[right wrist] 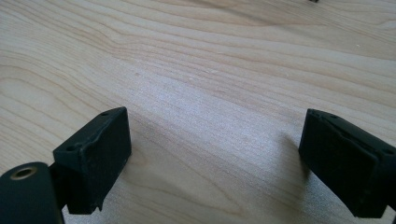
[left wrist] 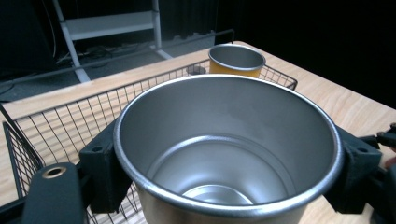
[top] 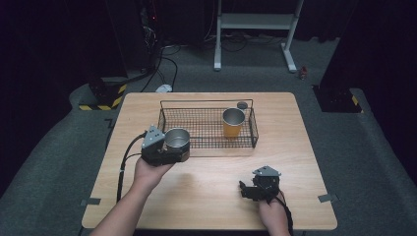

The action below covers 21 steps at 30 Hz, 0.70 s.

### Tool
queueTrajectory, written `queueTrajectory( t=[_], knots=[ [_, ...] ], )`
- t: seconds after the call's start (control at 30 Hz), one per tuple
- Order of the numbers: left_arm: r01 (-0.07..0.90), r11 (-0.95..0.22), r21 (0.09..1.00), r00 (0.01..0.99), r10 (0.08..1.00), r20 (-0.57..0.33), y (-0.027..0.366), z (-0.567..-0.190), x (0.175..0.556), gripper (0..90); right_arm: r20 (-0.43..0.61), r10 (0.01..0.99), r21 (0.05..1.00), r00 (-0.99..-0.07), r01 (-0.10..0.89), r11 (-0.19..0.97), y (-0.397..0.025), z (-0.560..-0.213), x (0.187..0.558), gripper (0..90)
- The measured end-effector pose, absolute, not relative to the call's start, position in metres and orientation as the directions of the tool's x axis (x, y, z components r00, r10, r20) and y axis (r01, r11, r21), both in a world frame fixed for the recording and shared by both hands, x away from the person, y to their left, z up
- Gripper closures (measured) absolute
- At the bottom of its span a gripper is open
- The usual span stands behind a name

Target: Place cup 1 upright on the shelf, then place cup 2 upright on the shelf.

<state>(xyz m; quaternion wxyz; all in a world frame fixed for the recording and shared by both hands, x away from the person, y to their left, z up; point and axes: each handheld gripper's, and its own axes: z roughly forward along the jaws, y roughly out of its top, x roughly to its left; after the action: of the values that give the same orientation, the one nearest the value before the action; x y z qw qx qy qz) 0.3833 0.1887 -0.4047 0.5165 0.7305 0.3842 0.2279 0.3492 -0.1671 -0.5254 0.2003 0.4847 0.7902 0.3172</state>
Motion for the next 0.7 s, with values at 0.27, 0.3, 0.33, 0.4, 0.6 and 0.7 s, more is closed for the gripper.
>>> queueTrajectory(
  t=[0.27, 0.3, 0.33, 0.4, 0.6, 0.7],
  knots=[
    [0.331, -0.161, 0.930, 0.595, 0.801, -0.073, 0.188, -0.395, 0.398, 18.5, -0.010, 0.892, 0.697, -0.452, 0.637, 0.330, -0.168, -0.526, 0.349, 9.2],
    [0.331, -0.161, 0.930, 0.595, 0.801, -0.073, 0.188, -0.395, 0.398, 18.5, -0.010, 0.892, 0.697, -0.452, 0.637, 0.330, -0.168, -0.526, 0.349, 9.2],
    [0.331, -0.161, 0.930, 0.592, 0.803, -0.071, 0.187, -0.394, 0.400, 18.5, -0.010, 0.892, 0.697, -0.452, 0.637, 0.330, -0.168, -0.526, 0.349, 9.2],
    [0.326, -0.161, 0.932, 0.590, 0.805, -0.067, 0.187, -0.391, 0.404, 18.5, -0.010, 0.892, 0.697, -0.453, 0.636, 0.331, -0.168, -0.526, 0.349, 9.1],
    [0.336, -0.151, 0.930, 0.583, 0.809, -0.079, 0.185, -0.386, 0.414, 18.5, -0.010, 0.892, 0.697, -0.453, 0.636, 0.331, -0.168, -0.526, 0.349, 9.1],
    [0.339, -0.143, 0.930, 0.580, 0.810, -0.087, 0.183, -0.384, 0.418, 18.5, -0.010, 0.892, 0.697, -0.453, 0.637, 0.331, -0.168, -0.526, 0.349, 9.1]
  ],
)
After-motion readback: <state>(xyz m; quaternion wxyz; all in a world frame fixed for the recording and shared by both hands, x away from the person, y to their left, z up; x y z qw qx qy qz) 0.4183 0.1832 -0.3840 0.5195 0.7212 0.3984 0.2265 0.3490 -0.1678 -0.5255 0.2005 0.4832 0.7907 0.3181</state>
